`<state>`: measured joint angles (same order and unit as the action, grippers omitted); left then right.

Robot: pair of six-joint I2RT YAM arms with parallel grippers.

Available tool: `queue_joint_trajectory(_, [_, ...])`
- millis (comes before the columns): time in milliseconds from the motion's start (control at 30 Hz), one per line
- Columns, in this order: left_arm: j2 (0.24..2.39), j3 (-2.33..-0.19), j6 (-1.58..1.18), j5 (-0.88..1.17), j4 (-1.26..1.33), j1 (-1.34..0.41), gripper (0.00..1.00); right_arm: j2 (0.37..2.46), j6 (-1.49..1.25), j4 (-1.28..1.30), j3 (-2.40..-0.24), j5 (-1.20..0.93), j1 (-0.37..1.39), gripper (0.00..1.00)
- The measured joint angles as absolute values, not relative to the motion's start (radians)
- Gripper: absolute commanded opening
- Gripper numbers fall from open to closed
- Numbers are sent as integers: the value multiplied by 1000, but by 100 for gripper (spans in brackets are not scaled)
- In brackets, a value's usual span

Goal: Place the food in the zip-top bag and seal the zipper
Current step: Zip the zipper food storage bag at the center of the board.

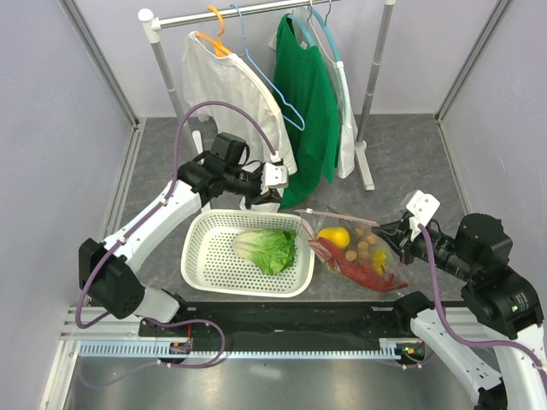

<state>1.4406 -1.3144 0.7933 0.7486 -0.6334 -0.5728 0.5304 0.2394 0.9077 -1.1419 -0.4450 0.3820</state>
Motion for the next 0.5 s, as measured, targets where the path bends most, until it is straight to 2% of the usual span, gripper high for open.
queue_joint_trajectory(33, [1440, -1314, 798, 746, -641, -571, 11, 530, 239, 908, -1142, -443, 382, 0])
queue_joint_trajectory(67, [1439, -1314, 800, 748, -651, -570, 21, 530, 239, 909, -1142, -442, 382, 0])
queue_joint_trajectory(100, [1438, -1314, 801, 754, -656, -571, 39, 530, 239, 910, -1142, -443, 382, 0])
queue_joint_trajectory(200, [1438, -1319, 794, 778, -667, -572, 56, 530, 239, 915, -1142, -450, 382, 0])
queue_joint_trajectory(300, [1438, -1336, 783, 820, -671, -577, 60, 530, 239, 916, -1142, -458, 382, 0])
queue_joint_trajectory(500, [1447, -1346, 741, 846, -609, -632, 60, 530, 240, 922, -1142, -477, 382, 0])
